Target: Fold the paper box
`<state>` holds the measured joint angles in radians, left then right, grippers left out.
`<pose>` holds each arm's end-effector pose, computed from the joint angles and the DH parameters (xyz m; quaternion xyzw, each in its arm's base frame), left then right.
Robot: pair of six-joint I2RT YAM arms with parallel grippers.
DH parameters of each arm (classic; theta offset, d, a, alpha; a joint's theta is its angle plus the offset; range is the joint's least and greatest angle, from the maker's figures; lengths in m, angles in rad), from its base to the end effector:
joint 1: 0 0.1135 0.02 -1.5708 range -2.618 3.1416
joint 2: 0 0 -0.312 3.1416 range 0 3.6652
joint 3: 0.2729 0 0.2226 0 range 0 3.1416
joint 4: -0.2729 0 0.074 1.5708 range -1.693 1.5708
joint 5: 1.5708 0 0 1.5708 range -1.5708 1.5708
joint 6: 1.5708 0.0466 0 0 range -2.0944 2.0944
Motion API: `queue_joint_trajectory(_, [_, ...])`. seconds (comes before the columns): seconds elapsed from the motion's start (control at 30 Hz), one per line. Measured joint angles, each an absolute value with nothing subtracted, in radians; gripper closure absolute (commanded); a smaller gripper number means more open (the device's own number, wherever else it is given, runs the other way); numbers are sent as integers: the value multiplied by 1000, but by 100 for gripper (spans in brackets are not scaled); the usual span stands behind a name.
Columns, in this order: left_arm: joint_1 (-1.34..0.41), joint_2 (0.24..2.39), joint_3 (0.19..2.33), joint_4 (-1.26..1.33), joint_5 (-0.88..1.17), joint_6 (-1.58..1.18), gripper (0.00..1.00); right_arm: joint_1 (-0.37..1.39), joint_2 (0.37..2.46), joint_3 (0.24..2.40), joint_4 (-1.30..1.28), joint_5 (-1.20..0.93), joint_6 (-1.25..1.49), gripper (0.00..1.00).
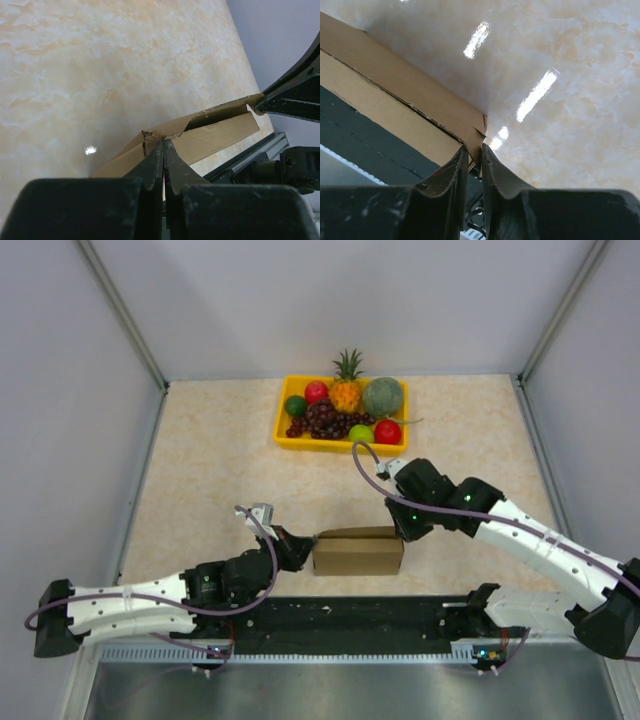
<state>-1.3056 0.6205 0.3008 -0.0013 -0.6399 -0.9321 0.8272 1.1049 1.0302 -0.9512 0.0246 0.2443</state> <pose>0.0515 -0.0836 0.2494 -0.0379 0.7906 -0.3882 0.4720 0.1096 0.1174 0.3330 -0.2735 0.9234 0.1272 0.2374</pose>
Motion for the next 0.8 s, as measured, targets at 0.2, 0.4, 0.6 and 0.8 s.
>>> queue_joint_trajectory(0.2, [-1306,617,301,-4,-635,-929,100,826,1116,1046,-963,26,229,100])
queue_joint_trajectory(0.4, [-1306,617,301,-5,-633,-926,100,826,1116,1055,-977,17,277,100])
queue_joint_trajectory(0.6, [-1306,617,301,-1,-622,-928,100,826,1089,1024,-970,44,347,100])
queue_joint_trajectory(0.8, [-1308,618,302,-1,-616,-933,100,868,994,937,-899,142,460,100])
